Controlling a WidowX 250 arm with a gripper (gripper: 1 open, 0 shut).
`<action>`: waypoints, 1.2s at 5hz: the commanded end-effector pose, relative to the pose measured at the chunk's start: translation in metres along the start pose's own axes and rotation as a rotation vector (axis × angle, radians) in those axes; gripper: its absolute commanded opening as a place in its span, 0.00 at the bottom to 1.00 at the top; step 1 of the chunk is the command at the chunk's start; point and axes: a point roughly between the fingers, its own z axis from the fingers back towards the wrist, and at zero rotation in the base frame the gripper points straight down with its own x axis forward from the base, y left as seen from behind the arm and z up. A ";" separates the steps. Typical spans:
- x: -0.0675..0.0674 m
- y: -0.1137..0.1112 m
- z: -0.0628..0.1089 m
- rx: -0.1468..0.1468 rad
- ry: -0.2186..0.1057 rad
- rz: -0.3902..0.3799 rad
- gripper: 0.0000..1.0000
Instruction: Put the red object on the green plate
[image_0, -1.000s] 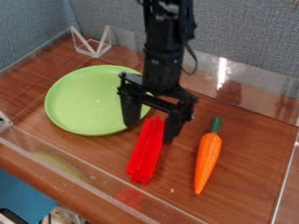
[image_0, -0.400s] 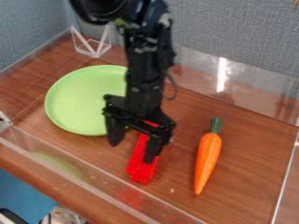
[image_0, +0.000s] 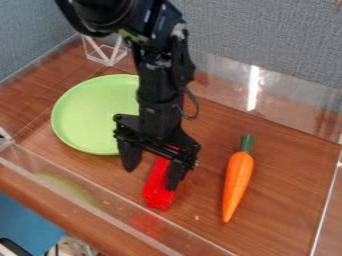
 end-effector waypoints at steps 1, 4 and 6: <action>0.001 -0.004 0.007 -0.006 -0.064 0.019 1.00; 0.003 -0.011 0.009 -0.018 -0.112 0.024 1.00; 0.004 0.002 -0.004 -0.015 -0.109 0.012 1.00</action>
